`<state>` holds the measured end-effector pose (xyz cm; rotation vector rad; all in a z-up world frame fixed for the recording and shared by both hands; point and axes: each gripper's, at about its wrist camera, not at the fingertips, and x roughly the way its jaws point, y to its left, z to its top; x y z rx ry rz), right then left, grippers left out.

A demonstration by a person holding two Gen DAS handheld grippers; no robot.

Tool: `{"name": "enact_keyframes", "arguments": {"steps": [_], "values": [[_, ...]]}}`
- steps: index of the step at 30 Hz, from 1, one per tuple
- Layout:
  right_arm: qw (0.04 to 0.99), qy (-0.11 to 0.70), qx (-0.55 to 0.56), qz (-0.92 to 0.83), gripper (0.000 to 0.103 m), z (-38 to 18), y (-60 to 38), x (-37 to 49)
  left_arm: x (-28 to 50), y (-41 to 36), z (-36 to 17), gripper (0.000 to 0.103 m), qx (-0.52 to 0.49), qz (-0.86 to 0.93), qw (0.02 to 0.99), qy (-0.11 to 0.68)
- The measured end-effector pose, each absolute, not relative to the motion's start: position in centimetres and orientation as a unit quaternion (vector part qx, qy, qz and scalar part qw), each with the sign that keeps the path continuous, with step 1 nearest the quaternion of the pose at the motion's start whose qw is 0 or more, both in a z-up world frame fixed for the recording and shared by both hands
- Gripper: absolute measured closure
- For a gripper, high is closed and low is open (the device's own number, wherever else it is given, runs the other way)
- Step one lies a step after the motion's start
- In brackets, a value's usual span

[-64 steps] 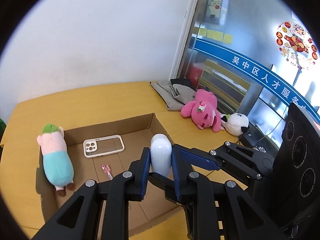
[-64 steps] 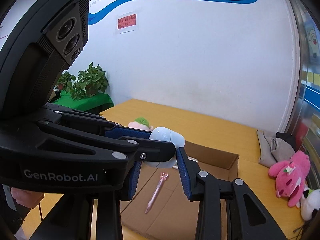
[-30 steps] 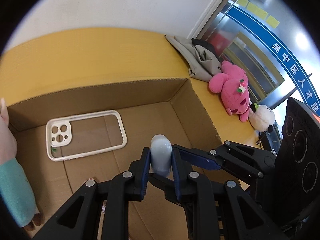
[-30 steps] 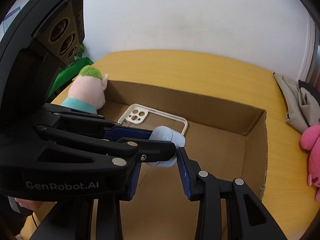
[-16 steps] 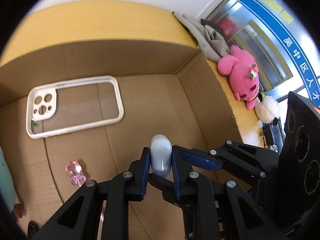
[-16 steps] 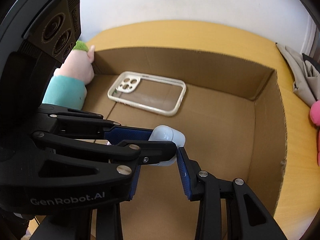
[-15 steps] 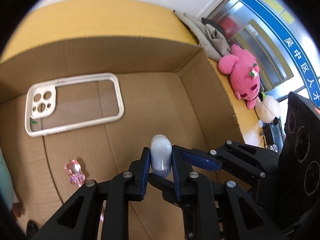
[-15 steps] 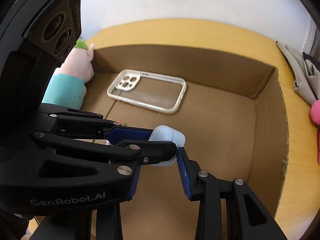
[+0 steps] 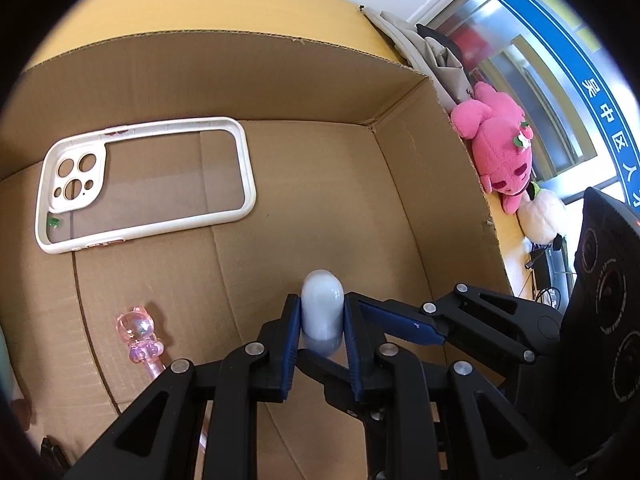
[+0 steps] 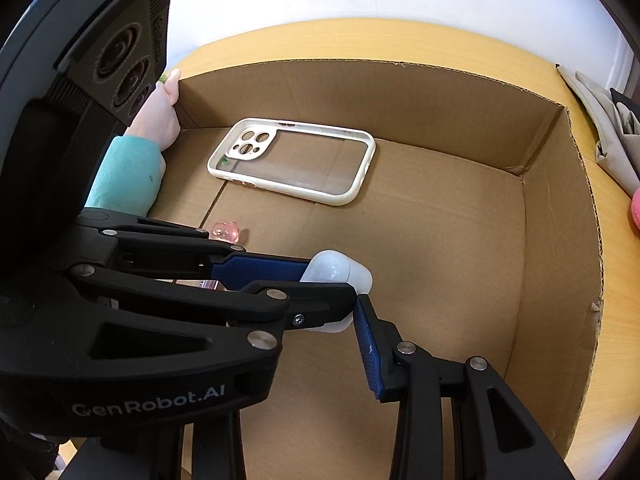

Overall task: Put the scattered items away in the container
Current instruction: 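Carry the earbud case with the left gripper over the box and lower it, then open the left gripper to drop the earbud case into the box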

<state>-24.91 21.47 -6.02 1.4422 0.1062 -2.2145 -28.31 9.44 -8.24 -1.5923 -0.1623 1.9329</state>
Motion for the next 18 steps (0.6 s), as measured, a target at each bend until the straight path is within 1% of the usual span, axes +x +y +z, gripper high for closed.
{"name": "enact_keyframes", "arguments": {"steps": [4, 6, 8, 11, 14, 15, 16, 17, 18], "values": [[0.248, 0.032, 0.526, -0.813, 0.061, -5.9, 21.5, -24.7, -28.3, 9.3, -8.2, 0.082, -0.603, 0.735, 0.305, -0.058], [0.250, 0.029, 0.519, -0.817, 0.053, -5.6, 21.5, -24.6, -28.2, 9.1, -7.9, 0.082, -0.597, 0.741, 0.302, -0.056], [0.250, 0.027, 0.514, -0.820, 0.049, -5.2, 21.7, -24.5, -28.1, 8.8, -7.4, 0.080, -0.590, 0.748, 0.300, -0.055], [0.248, 0.030, 0.508, -0.824, 0.040, -4.6, 21.7, -24.1, -27.7, 8.4, -6.5, 0.075, -0.579, 0.757, 0.298, -0.056], [0.243, 0.036, 0.502, -0.829, 0.035, -4.0, 21.8, -23.3, -27.1, 7.8, -5.3, 0.067, -0.562, 0.774, 0.288, -0.048], [0.240, 0.037, 0.499, -0.832, 0.031, -3.9, 21.8, -23.0, -26.7, 7.6, -4.7, 0.062, -0.555, 0.782, 0.282, -0.044], [0.236, 0.039, 0.496, -0.835, 0.028, -3.6, 21.9, -22.6, -26.3, 7.2, -4.0, 0.060, -0.544, 0.791, 0.277, -0.040], [0.230, 0.041, 0.490, -0.840, 0.024, -3.2, 21.9, -22.0, -25.7, 6.9, -3.3, 0.059, -0.532, 0.801, 0.272, -0.035], [0.225, 0.042, 0.483, -0.845, 0.019, -2.8, 22.0, -21.4, -25.2, 6.6, -2.5, 0.055, -0.520, 0.811, 0.265, -0.029]]}}
